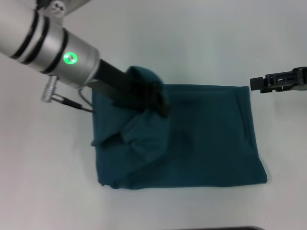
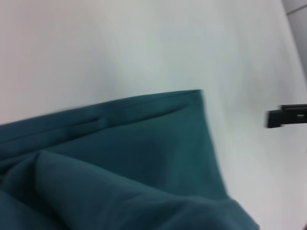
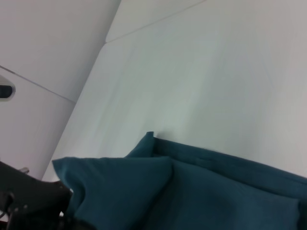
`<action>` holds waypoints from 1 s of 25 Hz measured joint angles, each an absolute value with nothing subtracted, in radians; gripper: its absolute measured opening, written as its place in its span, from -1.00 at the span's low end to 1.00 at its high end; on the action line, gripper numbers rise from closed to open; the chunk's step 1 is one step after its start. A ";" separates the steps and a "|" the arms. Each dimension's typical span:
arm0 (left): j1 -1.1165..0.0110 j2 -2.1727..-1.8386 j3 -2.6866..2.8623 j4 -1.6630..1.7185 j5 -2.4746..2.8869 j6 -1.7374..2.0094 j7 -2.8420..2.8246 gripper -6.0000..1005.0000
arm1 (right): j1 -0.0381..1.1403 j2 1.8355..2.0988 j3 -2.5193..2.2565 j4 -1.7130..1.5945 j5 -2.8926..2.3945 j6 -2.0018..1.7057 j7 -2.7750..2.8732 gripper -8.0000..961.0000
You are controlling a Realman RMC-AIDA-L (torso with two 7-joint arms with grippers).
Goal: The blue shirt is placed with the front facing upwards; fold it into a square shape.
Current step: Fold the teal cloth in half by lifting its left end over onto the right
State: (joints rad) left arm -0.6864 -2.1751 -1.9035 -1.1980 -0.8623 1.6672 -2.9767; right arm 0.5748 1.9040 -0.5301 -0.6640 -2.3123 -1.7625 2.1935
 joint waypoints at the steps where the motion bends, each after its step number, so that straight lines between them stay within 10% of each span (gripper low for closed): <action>1: -0.690 -2.175 -1.884 -1.192 -0.886 1.654 -2.977 -0.80 | 0.576 1.905 -0.531 -0.663 -2.312 -1.761 2.193 0.75; 25: -0.837 -2.175 -1.618 -0.947 -1.041 1.364 -2.981 -0.80 | 0.607 1.926 -0.556 -0.663 -2.312 -1.737 2.203 0.71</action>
State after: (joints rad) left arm -0.8375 -2.1752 -1.6183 -0.9470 -1.0410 1.3639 -2.9811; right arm 0.6068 1.9261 -0.5557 -0.6627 -2.3117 -1.7366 2.2031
